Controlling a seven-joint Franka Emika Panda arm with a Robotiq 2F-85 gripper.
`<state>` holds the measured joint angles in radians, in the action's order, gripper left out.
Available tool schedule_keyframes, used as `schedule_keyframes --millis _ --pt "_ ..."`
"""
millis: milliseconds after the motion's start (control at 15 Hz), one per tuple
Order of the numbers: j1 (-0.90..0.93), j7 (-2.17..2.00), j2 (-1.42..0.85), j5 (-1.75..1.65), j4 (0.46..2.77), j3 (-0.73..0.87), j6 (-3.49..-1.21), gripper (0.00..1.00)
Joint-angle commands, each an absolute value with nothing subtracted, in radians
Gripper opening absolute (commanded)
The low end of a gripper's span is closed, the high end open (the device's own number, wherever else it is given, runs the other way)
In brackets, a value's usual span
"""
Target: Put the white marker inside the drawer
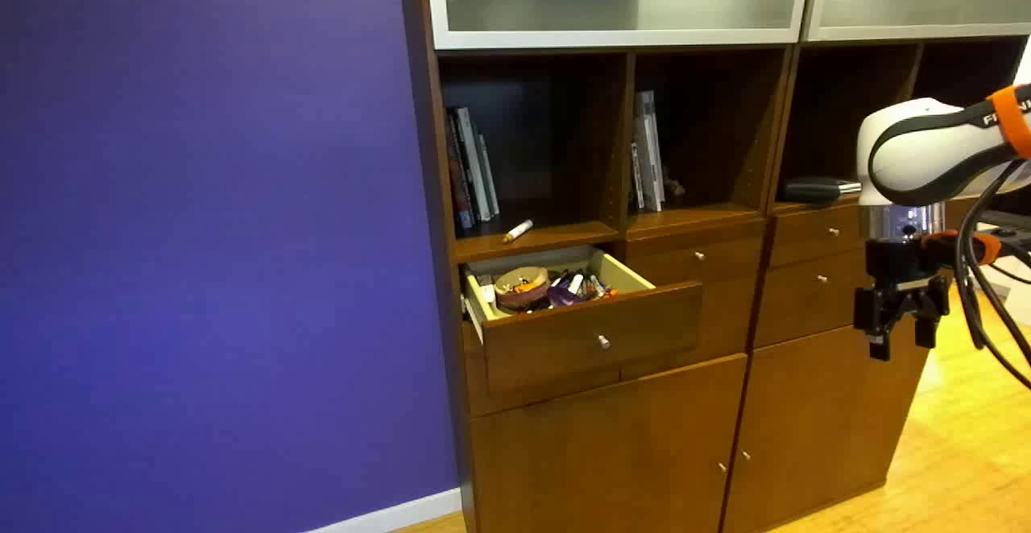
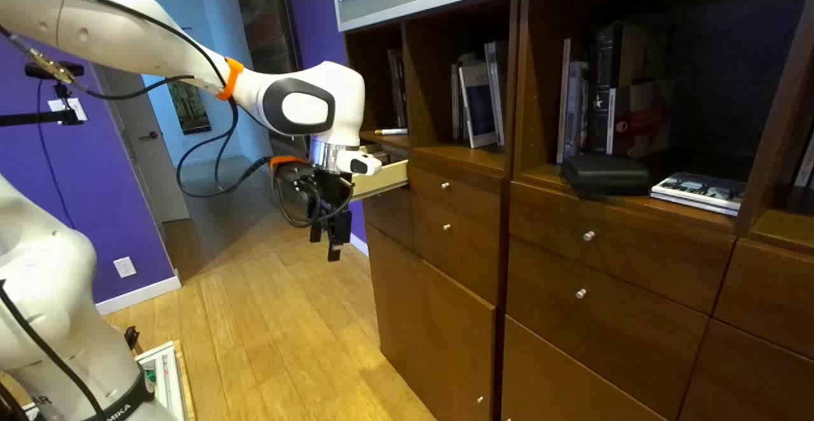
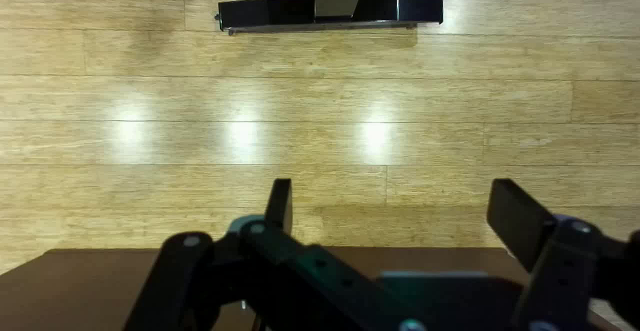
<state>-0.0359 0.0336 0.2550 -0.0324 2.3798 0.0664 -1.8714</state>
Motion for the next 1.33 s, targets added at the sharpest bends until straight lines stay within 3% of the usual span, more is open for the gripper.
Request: schedule_keyframes --millis 0,400,933,1267 --pt "-0.041 0.035 0.255 -0.031 2.379 0.062 -1.87 1.0" --pt "-0.041 0.035 0.255 -0.031 2.379 0.062 -1.87 1.0" --pt "0.077 -0.28 0.236 -0.021 2.167 -0.133 -1.787 1.0" --pt "0.098 -0.496 0.207 -0.099 2.01 -0.225 -1.879 1.0"
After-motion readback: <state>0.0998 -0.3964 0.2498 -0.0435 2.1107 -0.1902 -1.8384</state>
